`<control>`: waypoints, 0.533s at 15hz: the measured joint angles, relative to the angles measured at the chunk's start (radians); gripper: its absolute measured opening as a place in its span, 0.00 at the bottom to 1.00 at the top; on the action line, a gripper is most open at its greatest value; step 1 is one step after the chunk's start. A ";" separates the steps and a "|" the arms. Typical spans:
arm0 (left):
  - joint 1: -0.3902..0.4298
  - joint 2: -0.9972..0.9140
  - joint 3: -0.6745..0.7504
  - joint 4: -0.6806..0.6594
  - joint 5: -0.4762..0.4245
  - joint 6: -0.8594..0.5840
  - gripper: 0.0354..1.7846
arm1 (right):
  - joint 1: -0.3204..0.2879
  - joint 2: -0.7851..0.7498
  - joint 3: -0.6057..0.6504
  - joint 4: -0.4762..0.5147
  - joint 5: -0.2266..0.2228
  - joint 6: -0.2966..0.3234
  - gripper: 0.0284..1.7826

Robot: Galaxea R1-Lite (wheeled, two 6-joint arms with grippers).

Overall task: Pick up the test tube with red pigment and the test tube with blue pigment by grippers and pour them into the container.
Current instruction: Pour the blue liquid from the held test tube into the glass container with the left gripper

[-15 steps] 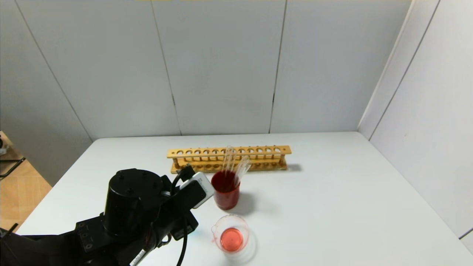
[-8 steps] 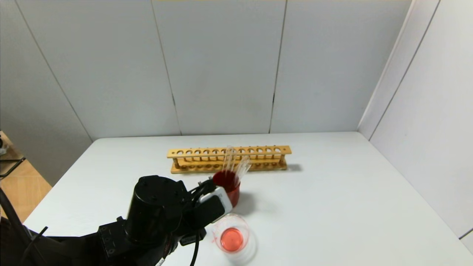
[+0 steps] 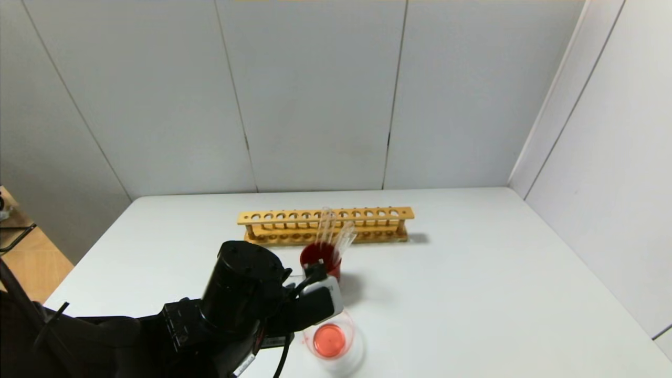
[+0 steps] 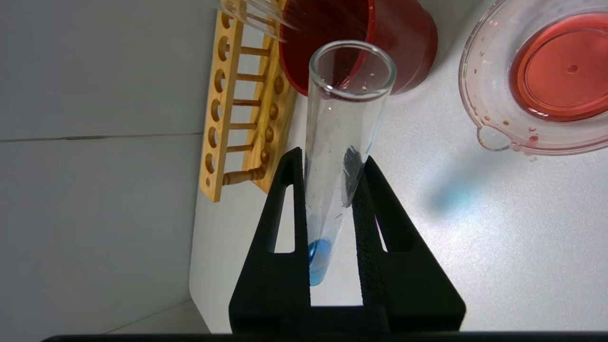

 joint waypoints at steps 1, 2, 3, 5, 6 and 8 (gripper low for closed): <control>-0.004 0.011 -0.009 0.003 0.021 0.002 0.17 | 0.000 0.000 0.000 0.000 0.000 0.001 0.98; -0.007 0.025 -0.015 0.004 0.039 0.009 0.17 | 0.000 0.000 0.000 0.000 0.000 0.000 0.98; -0.009 0.037 -0.019 0.005 0.057 0.026 0.17 | 0.000 0.000 0.000 0.000 0.000 0.000 0.98; -0.018 0.057 -0.024 0.011 0.091 0.047 0.17 | 0.000 0.000 0.000 0.000 0.000 0.000 0.98; -0.022 0.065 -0.028 0.021 0.093 0.051 0.17 | 0.000 0.000 0.000 0.000 0.000 0.000 0.98; -0.032 0.082 -0.043 0.046 0.094 0.055 0.17 | 0.000 0.000 0.000 0.000 0.000 0.000 0.98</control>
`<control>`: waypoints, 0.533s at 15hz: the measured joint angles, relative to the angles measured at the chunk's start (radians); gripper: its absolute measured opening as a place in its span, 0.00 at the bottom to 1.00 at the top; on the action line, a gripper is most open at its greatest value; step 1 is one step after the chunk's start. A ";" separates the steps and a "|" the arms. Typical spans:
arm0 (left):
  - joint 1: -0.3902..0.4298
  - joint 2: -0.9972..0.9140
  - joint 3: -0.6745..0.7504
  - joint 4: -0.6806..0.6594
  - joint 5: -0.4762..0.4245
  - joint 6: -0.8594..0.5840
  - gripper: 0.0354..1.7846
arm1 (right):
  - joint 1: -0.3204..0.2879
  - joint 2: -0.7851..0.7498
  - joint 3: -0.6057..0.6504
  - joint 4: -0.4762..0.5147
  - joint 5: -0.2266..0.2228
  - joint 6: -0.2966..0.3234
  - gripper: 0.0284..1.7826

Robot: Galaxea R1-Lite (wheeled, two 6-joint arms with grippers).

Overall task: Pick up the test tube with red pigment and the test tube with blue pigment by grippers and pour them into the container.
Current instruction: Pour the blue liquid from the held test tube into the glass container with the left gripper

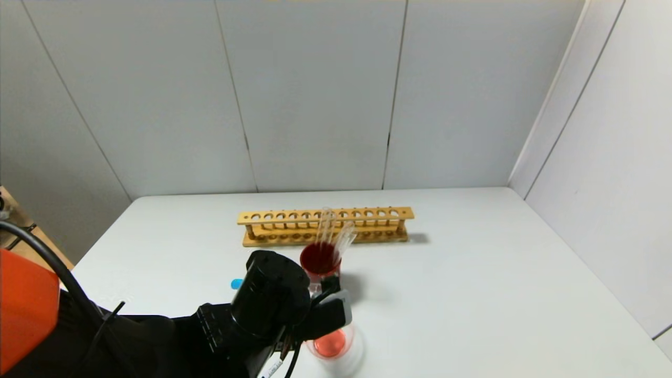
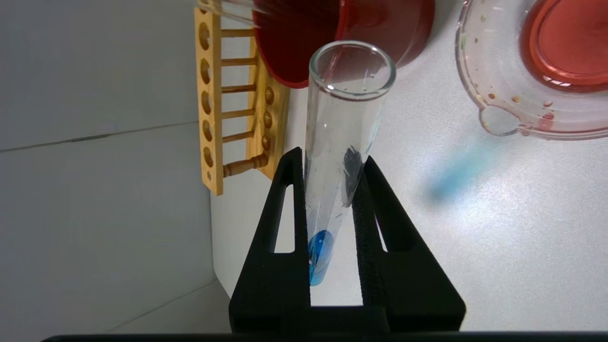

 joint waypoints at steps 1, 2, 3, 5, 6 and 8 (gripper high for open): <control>-0.005 0.007 -0.014 0.021 0.000 0.001 0.17 | 0.000 0.000 0.000 0.000 0.000 0.000 0.98; -0.010 0.014 -0.033 0.049 0.001 0.002 0.17 | 0.000 0.000 0.000 0.000 0.000 0.000 0.98; -0.012 0.021 -0.051 0.079 0.001 0.003 0.17 | 0.000 0.000 0.000 0.000 0.000 0.000 0.98; -0.015 0.033 -0.079 0.123 0.003 0.006 0.17 | 0.000 0.000 0.000 0.000 0.000 0.000 0.98; -0.016 0.039 -0.088 0.137 0.009 0.012 0.17 | 0.000 0.000 0.000 0.000 0.000 0.000 0.98; -0.020 0.054 -0.100 0.142 0.023 0.017 0.17 | 0.000 0.000 0.000 0.000 0.000 0.000 0.98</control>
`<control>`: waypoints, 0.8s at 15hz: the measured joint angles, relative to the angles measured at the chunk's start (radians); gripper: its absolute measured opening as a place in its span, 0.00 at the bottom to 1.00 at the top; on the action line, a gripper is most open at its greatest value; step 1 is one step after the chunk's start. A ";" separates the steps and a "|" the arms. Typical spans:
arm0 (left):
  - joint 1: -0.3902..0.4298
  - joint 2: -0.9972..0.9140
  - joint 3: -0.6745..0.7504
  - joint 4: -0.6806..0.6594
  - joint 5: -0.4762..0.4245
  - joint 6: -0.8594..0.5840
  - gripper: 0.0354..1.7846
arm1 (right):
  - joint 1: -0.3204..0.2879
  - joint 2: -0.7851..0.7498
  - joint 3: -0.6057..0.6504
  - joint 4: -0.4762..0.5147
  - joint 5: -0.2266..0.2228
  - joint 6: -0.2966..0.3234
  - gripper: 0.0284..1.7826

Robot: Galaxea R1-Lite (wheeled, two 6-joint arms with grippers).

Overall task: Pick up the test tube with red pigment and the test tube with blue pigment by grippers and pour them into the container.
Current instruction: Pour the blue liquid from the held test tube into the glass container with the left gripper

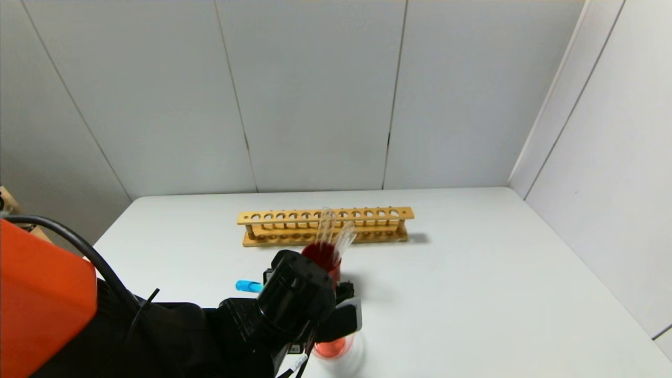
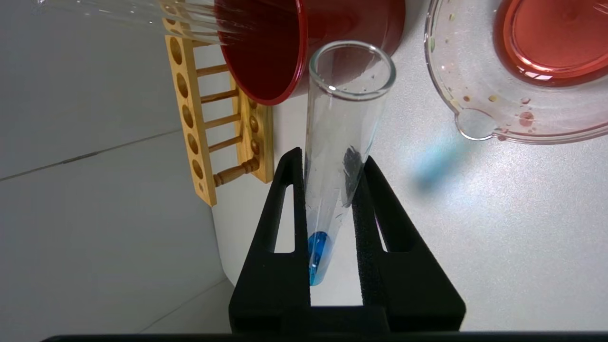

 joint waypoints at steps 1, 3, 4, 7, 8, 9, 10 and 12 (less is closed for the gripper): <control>-0.004 0.007 -0.004 0.000 0.001 0.002 0.17 | 0.000 0.000 0.000 0.000 0.000 0.000 0.98; -0.007 0.018 -0.012 0.000 0.007 0.019 0.17 | 0.000 0.000 0.000 0.000 0.000 0.000 0.98; -0.010 0.023 -0.018 -0.001 0.007 0.018 0.17 | 0.000 0.000 0.000 0.000 0.000 -0.001 0.98; -0.011 0.033 -0.026 -0.008 0.010 0.007 0.17 | 0.000 0.000 0.000 0.000 0.000 0.000 0.98; -0.011 0.033 -0.023 -0.005 0.010 0.010 0.17 | 0.000 0.000 0.000 0.000 0.000 0.000 0.98; -0.011 0.034 -0.023 -0.001 0.009 0.016 0.17 | 0.000 0.000 0.000 0.000 0.000 0.000 0.98; -0.012 0.036 -0.022 0.006 0.010 0.021 0.17 | 0.000 0.000 0.000 0.000 0.000 0.000 0.98; -0.011 0.036 -0.023 0.053 0.009 0.039 0.17 | 0.000 0.000 0.000 0.000 0.000 0.000 0.98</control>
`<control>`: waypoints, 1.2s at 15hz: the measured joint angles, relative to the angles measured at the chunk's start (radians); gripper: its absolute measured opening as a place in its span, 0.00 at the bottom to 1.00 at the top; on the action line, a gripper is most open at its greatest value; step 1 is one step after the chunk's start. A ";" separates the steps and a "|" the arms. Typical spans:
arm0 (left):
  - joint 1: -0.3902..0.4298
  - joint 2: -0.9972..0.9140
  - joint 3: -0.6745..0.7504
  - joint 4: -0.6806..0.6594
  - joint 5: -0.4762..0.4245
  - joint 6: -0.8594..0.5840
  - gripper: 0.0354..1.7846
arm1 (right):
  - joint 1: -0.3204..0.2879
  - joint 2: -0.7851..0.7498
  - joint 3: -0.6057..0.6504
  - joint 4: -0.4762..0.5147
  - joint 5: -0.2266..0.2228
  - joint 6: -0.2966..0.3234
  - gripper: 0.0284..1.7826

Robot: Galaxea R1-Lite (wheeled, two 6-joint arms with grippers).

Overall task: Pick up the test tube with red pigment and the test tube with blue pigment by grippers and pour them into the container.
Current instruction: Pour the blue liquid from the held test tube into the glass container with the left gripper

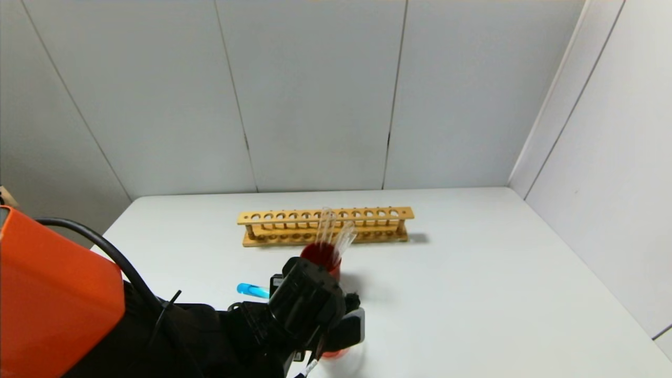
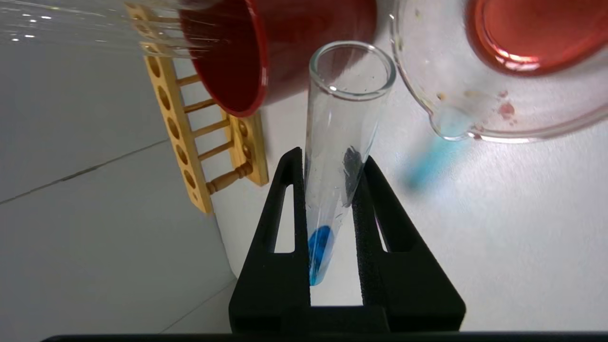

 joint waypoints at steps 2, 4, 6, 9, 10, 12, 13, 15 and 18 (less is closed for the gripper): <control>0.000 -0.008 -0.018 0.062 0.000 0.037 0.17 | 0.000 0.000 0.000 0.000 0.000 0.000 0.98; 0.002 -0.019 -0.052 0.130 -0.001 0.066 0.17 | 0.000 0.000 0.000 0.000 0.000 0.000 0.98; 0.003 -0.021 -0.088 0.182 0.000 0.069 0.17 | 0.000 0.000 0.000 0.000 0.000 0.000 0.98; 0.004 -0.016 -0.101 0.192 0.000 0.073 0.17 | 0.000 0.000 0.000 0.000 0.000 0.000 0.98; 0.004 -0.014 -0.103 0.204 0.000 0.073 0.17 | 0.000 0.000 0.000 0.000 0.000 0.000 0.98; 0.005 -0.010 -0.111 0.234 0.000 0.082 0.17 | 0.000 0.000 0.000 0.000 0.000 0.000 0.98; 0.005 -0.008 -0.115 0.241 0.001 0.083 0.17 | 0.000 0.000 0.000 0.000 0.000 0.000 0.98; 0.004 -0.001 -0.121 0.256 0.001 0.087 0.17 | 0.000 0.000 0.000 0.000 0.000 0.000 0.98; 0.002 0.006 -0.138 0.300 0.001 0.090 0.17 | 0.000 0.000 0.000 0.000 0.000 0.000 0.98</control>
